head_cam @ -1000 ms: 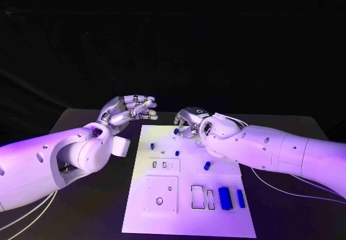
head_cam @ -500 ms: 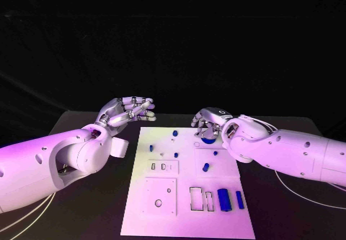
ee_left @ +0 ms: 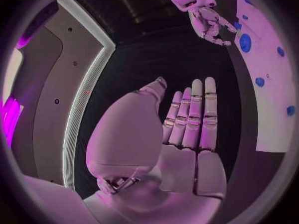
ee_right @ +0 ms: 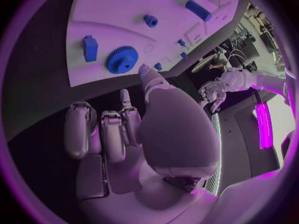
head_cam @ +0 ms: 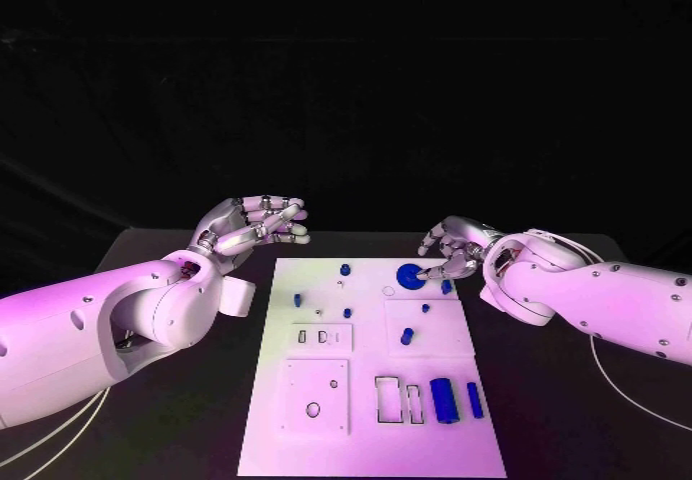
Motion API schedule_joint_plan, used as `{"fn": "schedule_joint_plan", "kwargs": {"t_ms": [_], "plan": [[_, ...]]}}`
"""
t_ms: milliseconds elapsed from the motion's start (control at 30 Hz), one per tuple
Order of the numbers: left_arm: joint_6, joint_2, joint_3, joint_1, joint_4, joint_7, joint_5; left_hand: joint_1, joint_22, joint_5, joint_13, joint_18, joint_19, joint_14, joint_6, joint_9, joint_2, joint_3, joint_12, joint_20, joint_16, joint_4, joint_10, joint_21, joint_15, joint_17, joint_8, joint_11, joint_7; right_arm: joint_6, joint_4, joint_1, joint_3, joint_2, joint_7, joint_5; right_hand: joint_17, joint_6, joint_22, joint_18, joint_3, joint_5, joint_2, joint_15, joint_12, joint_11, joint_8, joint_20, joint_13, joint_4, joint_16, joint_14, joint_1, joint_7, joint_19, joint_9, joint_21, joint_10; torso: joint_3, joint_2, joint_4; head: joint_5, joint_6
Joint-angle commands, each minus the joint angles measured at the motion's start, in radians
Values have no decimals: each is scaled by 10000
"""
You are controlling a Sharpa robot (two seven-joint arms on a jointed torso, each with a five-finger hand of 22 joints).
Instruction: Assemble the parts on the task board
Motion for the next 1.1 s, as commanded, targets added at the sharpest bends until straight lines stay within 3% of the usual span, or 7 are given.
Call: {"fn": "schedule_joint_plan", "kwargs": {"t_ms": [33, 567, 1100], "plan": [[241, 29, 7, 8, -5, 55, 43, 48, -12, 41, -7, 117, 42, -64, 50, -9, -33, 38, -29, 51, -39, 0, 83, -5, 14, 9, -67, -1, 170, 636, -145, -33, 2, 79, -138, 252, 1874, -137, 158, -157, -216, 54, -3, 80, 204, 28, 93, 7, 1021, 116, 85, 895, 185, 7, 93, 26, 77, 136, -1, 12, 17, 18, -11], [252, -11, 6, 8, 24, 35, 43, 49, -14, 41, -6, 117, 44, -61, 55, -9, -30, 44, -34, 50, -39, 0, 91, -5, 12, 15, -68, -4, 166, 593, -751, -269, -12, 623, -37, 57, 2065, -248, 287, -180, -378, 64, 162, 118, 514, 60, 280, 46, 1445, 312, 142, 932, 402, 35, 158, 79, 148, 372, -28, 31, 19, 29, -72], [284, -59, 7, 10, 77, 1, 43, 47, -17, 41, -4, 119, 48, -56, 64, -10, -28, 56, -48, 49, -39, 0, 110, -3, 8, 27, -70, -9, 160, 552, -1130, -337, -18, 924, 23, 128, 2093, -214, 338, -187, -258, 66, 386, 118, 567, 55, 419, 52, 1523, 459, 151, 936, 450, 28, 177, 112, 173, 407, -20, 27, 26, 75, -163]]}}
